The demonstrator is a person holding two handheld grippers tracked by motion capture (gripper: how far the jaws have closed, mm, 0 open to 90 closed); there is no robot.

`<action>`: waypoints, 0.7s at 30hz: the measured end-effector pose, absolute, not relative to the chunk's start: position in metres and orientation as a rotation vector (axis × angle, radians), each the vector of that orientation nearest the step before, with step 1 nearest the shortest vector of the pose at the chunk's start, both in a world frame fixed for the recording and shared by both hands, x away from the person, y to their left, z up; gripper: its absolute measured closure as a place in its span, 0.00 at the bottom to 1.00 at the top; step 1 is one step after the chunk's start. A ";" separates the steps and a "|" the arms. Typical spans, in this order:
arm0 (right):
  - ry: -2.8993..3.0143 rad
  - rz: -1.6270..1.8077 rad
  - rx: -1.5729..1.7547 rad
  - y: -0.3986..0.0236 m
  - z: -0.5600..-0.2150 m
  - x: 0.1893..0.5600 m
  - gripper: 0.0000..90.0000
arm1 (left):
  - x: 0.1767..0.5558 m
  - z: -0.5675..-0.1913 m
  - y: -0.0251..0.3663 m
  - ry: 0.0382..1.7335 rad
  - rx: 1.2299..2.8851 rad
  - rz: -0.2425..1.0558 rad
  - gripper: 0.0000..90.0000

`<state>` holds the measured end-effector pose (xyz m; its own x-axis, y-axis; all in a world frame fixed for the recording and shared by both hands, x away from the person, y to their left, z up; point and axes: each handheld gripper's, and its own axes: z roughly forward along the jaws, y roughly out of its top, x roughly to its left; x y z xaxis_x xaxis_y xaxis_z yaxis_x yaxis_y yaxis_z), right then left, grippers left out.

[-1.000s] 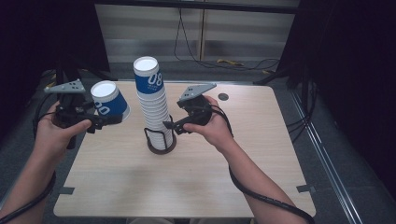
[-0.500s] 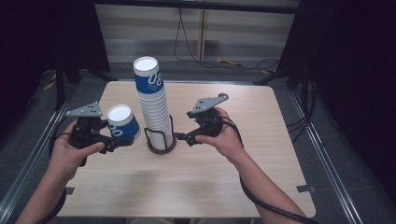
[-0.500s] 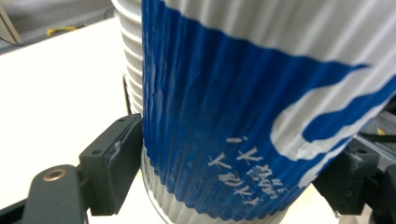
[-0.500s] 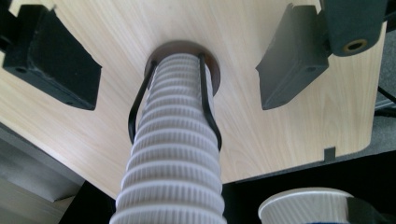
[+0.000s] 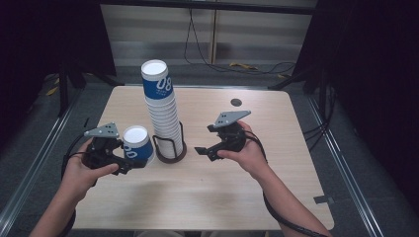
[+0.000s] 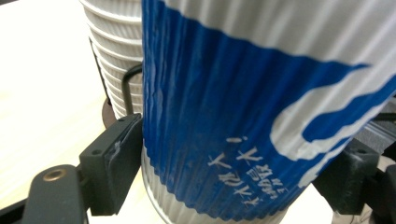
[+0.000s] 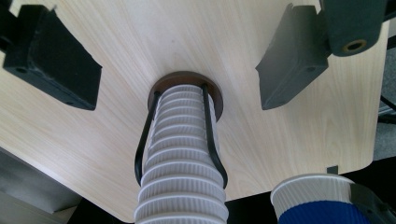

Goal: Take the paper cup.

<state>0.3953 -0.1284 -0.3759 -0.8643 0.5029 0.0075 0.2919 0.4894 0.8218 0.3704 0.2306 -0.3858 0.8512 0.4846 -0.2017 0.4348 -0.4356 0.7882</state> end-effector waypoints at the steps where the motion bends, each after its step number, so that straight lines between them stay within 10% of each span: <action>1: 2.503 1.316 0.678 -0.130 -0.377 0.394 0.14 | 0.370 -0.387 0.229 0.663 2.093 0.066 0.20; 21: 2.509 1.293 0.709 -0.160 -0.397 0.377 0.14 | 0.360 -0.402 0.186 0.569 2.210 0.027 0.21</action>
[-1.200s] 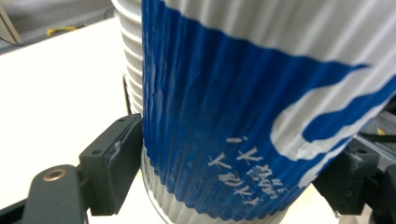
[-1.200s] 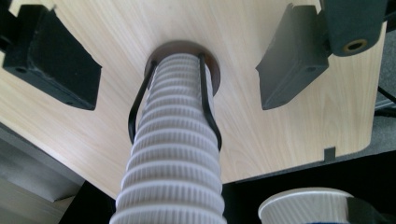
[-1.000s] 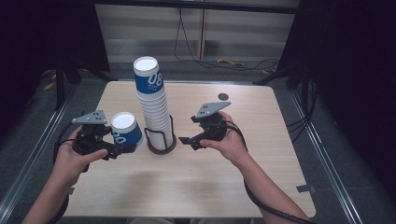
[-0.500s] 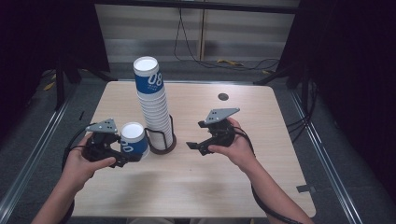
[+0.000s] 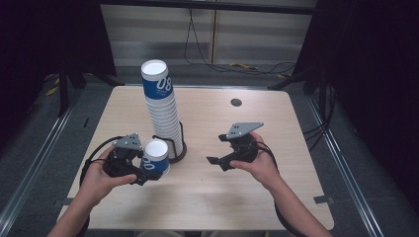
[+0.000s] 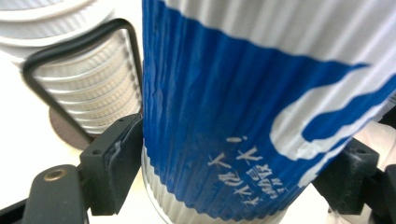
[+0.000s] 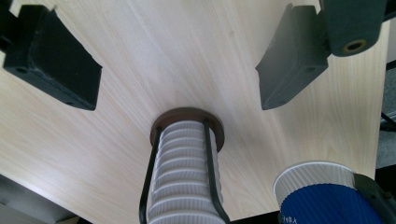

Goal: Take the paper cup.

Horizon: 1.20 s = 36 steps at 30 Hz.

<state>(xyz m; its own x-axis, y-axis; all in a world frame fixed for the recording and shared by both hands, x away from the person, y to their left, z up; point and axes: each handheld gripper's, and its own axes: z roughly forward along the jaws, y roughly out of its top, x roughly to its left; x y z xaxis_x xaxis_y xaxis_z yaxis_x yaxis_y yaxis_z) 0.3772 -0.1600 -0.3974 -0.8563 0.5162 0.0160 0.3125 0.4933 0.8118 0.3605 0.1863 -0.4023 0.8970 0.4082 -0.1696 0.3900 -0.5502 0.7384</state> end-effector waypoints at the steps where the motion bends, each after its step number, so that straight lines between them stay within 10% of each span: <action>1: 2.511 1.294 0.709 -0.161 -0.398 0.377 0.14 | 0.360 -0.403 0.184 0.558 2.219 0.027 0.21; 36: 2.587 1.269 0.689 -0.179 -0.423 0.360 0.14 | 0.368 -0.402 0.124 0.408 2.483 0.034 0.22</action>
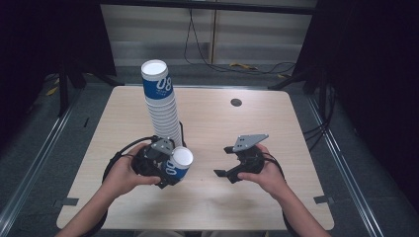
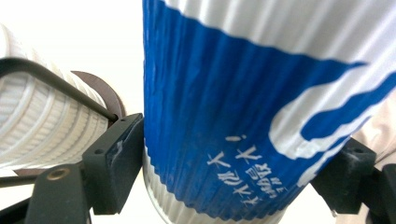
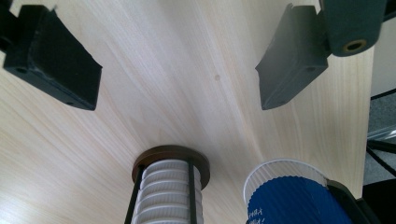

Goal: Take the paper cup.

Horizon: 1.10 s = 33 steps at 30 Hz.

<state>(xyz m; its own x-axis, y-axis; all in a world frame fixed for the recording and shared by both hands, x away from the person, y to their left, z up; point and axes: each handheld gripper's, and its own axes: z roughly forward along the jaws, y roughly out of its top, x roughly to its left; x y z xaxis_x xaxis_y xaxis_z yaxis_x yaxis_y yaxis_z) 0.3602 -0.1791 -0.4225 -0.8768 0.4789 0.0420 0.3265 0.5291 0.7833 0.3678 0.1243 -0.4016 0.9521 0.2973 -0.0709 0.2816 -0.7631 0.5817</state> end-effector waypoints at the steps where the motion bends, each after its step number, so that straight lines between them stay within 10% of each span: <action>1: 2.586 1.268 0.690 -0.179 -0.423 0.360 0.14 | 0.369 -0.400 0.122 0.388 2.509 0.038 0.22; 33: 2.630 1.258 0.626 -0.177 -0.426 0.355 0.14 | 0.376 -0.398 0.080 0.311 2.740 0.078 0.22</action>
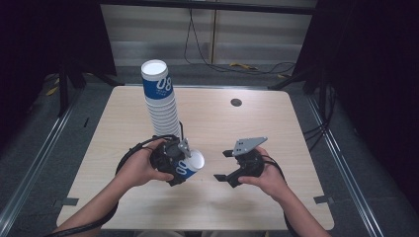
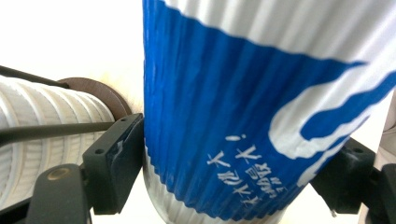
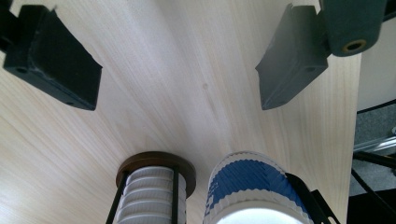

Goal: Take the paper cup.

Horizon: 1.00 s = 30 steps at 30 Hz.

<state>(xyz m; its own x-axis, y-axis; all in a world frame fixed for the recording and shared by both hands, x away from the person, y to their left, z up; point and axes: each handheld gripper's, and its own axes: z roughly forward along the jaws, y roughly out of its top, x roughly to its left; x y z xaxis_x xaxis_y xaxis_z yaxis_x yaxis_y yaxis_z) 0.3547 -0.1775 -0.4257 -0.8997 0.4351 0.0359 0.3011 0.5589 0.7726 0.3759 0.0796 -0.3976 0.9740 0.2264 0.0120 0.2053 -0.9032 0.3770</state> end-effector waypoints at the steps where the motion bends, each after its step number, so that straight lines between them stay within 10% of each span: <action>1: 2.632 1.257 0.622 -0.177 -0.426 0.355 0.14 | 0.377 -0.397 0.079 0.281 2.752 0.083 0.22; 30: 2.680 1.274 0.536 -0.163 -0.419 0.355 0.14 | 0.381 -0.397 0.066 0.218 2.832 0.020 0.22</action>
